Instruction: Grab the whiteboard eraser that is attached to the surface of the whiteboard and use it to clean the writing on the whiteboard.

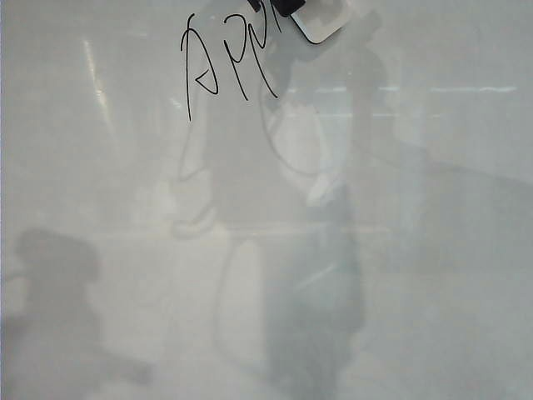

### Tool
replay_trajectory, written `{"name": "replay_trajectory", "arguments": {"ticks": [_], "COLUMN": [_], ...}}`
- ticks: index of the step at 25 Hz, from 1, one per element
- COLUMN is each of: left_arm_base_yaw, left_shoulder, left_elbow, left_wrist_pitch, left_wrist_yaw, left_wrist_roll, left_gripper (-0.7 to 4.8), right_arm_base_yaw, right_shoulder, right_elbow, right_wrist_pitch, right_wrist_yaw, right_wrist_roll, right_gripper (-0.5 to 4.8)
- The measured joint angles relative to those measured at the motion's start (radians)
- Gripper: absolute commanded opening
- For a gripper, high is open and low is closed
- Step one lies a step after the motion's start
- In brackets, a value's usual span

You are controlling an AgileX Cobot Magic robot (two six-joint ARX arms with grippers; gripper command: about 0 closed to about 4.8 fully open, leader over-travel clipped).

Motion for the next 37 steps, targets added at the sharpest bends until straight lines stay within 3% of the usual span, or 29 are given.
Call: {"name": "replay_trajectory", "arguments": {"ticks": [37], "left_arm_base_yaw": [0.005], "left_shoulder": [0.000], "left_elbow": [0.000], "left_wrist_pitch": [0.000], "left_wrist_yaw": [-0.002], "left_wrist_roll": [0.000], "left_gripper": [-0.05], "right_arm_base_yaw": [0.094], "right_shoulder": [0.142], "right_elbow": [0.010], "right_wrist_pitch": [0.076], "right_wrist_yaw": [-0.100], "right_wrist_roll": [0.018], "right_gripper": [1.98]}}
